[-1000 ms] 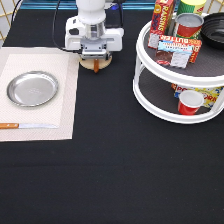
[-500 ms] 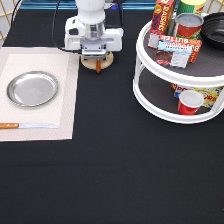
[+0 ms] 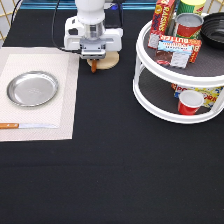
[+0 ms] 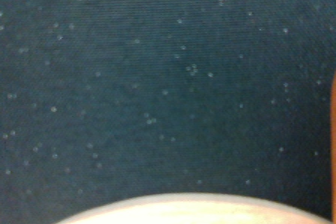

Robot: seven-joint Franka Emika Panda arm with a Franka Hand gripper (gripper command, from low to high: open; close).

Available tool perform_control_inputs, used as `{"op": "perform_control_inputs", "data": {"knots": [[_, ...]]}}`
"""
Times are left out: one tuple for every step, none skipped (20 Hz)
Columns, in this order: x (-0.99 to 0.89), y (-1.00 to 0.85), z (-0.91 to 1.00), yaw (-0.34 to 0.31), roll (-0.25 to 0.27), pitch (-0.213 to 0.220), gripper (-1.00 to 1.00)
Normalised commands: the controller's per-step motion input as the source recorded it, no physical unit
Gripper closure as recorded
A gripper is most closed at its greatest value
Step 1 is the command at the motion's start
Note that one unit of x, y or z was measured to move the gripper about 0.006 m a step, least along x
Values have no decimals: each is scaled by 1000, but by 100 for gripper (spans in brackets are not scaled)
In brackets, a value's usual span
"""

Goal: Arrange plate and fork

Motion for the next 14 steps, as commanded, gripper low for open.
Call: {"op": "perform_control_inputs", "data": {"knots": [[-134, -260, 157, 0, 10, 68, 100], [-169, -300, 417, 0, 19, 73, 100], [-149, -369, 603, 0, 19, 65, 100], [0, -511, 849, 0, 24, 44, 100], [0, -557, 940, 0, 30, 39, 100], [0, -597, 943, 0, 29, 32, 100], [0, -689, 974, 0, 49, 33, 100], [0, -743, 923, -1, 58, 33, 100], [0, -769, 843, -9, 56, 29, 100], [17, -760, 757, -18, 48, 32, 100], [51, -763, 666, -29, 36, 33, 100], [134, -751, 520, -41, 11, 31, 100], [177, -729, 486, -47, 0, 49, 100], [203, -709, 386, -54, 0, 48, 100]]}}
